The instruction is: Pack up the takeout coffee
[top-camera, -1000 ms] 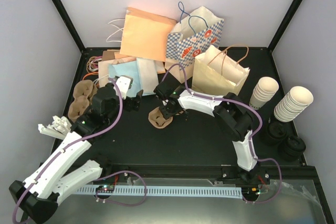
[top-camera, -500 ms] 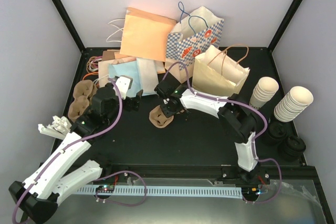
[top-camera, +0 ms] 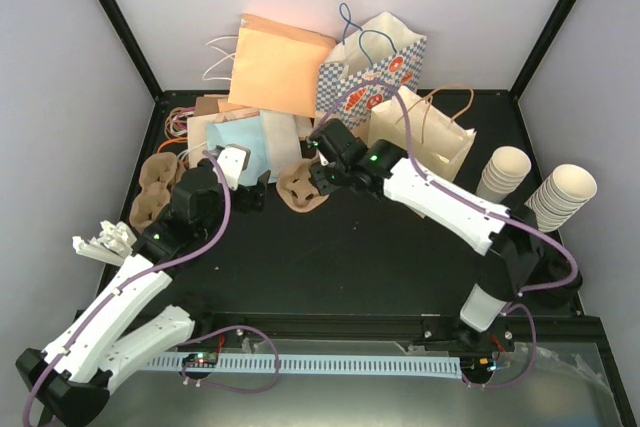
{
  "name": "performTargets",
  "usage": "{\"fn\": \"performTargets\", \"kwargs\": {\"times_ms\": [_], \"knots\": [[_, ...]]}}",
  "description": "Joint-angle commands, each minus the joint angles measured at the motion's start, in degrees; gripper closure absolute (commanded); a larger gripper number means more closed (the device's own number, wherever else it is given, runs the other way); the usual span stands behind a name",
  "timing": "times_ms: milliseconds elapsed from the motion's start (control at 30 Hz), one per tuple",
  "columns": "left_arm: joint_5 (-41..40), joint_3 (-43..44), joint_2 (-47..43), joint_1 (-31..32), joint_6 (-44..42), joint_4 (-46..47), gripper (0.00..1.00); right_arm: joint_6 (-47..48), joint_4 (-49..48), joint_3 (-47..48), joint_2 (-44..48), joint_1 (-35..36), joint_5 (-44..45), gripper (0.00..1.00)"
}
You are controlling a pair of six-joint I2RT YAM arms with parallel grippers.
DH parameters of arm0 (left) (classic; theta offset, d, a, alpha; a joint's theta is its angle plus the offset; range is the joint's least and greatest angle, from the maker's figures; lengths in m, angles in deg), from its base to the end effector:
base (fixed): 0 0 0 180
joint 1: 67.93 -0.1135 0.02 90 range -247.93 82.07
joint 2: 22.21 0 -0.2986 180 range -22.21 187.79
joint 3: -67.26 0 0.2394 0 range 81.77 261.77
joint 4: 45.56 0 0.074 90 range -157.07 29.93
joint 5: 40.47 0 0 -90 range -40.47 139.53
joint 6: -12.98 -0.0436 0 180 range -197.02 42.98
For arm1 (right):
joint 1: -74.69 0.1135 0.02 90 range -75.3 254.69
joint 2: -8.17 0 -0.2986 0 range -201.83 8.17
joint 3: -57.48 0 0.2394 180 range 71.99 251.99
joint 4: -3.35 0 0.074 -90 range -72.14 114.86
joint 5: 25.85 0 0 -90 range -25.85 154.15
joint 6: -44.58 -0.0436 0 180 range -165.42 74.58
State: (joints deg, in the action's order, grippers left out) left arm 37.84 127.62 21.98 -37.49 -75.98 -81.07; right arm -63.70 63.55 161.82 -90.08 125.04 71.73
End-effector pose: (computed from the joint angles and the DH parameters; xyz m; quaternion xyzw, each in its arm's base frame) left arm 0.1303 -0.0663 0.3497 0.1490 0.8000 -0.0761 0.5762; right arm 0.2403 0.2809 0.3394 -0.2426 0.9180 0.1214 0.2894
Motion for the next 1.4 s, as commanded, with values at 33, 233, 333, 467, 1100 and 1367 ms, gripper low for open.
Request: {"fn": "performTargets", "kwargs": {"times_ms": [33,233,333,467,1100,1367], "knots": [[-1.91,0.24,-0.70,-0.29,0.69,0.91,0.01,0.21,4.20,5.60,7.41,0.04,3.82,0.58],[1.41,2.02,0.92,-0.42,3.36,0.57,0.01,0.10,4.90,11.45,15.96,-2.53,5.87,0.57],[4.70,4.23,3.06,-0.42,4.75,0.61,0.01,-1.27,4.01,13.06,19.61,-5.19,5.41,0.57],[9.90,7.53,7.88,-0.41,7.53,2.39,0.01,-4.59,2.91,13.16,23.48,-12.13,-0.49,0.57],[31.94,40.06,42.25,6.14,15.56,4.83,0.07,-21.36,-10.65,-6.32,43.30,-27.17,-4.92,0.57],[32.73,49.66,51.89,13.18,17.76,6.75,0.10,-24.01,-13.71,-12.09,49.12,-27.23,4.11,0.57]]}}
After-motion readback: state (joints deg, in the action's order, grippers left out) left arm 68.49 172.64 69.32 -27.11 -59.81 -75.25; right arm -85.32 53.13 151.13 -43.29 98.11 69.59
